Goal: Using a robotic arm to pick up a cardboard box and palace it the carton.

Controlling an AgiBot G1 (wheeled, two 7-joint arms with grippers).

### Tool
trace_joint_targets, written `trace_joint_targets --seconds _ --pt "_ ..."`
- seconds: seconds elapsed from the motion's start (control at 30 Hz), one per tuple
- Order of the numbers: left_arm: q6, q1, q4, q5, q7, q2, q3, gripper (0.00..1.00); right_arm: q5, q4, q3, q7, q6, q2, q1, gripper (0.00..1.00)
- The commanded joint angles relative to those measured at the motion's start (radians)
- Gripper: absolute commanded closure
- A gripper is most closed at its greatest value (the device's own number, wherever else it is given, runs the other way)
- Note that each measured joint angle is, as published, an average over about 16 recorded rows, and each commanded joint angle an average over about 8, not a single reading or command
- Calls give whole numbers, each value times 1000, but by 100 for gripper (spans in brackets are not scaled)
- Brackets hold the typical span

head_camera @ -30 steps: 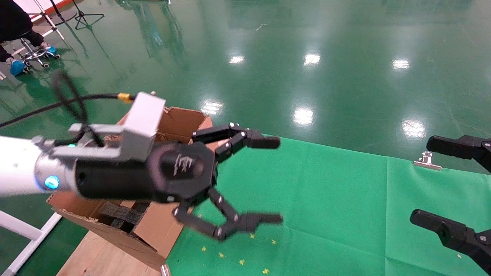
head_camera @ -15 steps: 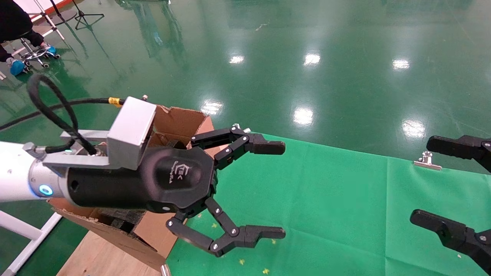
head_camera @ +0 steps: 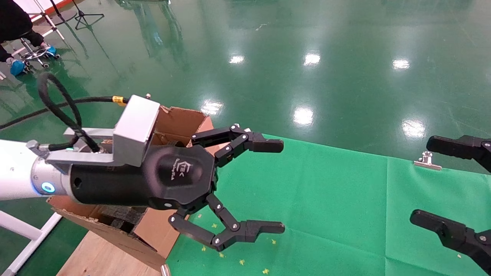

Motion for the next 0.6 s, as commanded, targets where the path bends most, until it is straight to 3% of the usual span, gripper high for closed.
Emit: trace_joint_targets --seconds 0.03,0.6 --pt "0 -1 1 1 0 0 1 0 0 0 0 0 0 0 0 0" --pt "-2 -4 4 6 -1 0 3 0 0 0 0 0 0 0 0 0"
